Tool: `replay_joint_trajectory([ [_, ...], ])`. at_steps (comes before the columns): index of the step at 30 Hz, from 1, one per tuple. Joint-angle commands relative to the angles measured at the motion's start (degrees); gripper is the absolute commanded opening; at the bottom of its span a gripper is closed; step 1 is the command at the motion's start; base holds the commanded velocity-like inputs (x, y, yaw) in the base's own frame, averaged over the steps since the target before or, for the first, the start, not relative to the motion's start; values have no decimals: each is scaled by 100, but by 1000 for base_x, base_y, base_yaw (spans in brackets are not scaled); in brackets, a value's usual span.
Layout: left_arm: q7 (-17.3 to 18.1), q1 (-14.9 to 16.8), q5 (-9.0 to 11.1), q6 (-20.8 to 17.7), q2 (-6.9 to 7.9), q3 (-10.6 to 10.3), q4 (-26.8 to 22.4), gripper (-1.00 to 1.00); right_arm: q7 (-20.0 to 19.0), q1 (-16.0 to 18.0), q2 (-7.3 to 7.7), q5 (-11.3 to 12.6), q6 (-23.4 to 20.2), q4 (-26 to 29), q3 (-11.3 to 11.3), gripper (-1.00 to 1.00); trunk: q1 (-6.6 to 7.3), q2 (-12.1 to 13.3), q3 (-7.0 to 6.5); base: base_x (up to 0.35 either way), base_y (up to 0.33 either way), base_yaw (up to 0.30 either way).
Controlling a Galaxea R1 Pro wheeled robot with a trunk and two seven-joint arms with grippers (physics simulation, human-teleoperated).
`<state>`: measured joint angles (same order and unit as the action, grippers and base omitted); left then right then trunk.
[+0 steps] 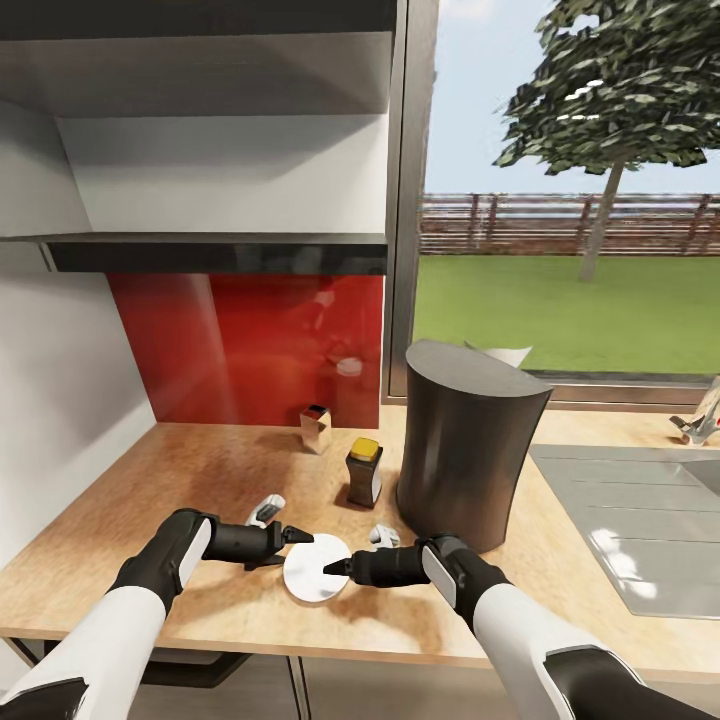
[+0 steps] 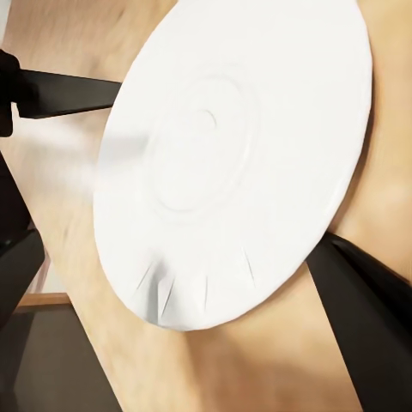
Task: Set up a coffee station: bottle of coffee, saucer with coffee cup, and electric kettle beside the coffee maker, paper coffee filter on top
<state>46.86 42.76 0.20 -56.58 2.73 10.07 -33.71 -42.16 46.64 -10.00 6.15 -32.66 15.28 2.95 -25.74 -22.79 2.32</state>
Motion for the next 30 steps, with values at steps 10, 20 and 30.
replay_joint_trajectory([
  [10,16,5,6,-53,-9,22,-4,100,23,3,0,26,-41,1,48,100,-4,-13,14,0,0,0],
  [20,16,5,15,-55,-18,29,-4,100,23,3,0,26,-44,1,48,100,-4,-13,14,0,0,0],
  [30,54,5,103,-55,-27,30,-4,100,23,3,0,26,-44,1,48,100,-4,-13,14,0,0,0],
])
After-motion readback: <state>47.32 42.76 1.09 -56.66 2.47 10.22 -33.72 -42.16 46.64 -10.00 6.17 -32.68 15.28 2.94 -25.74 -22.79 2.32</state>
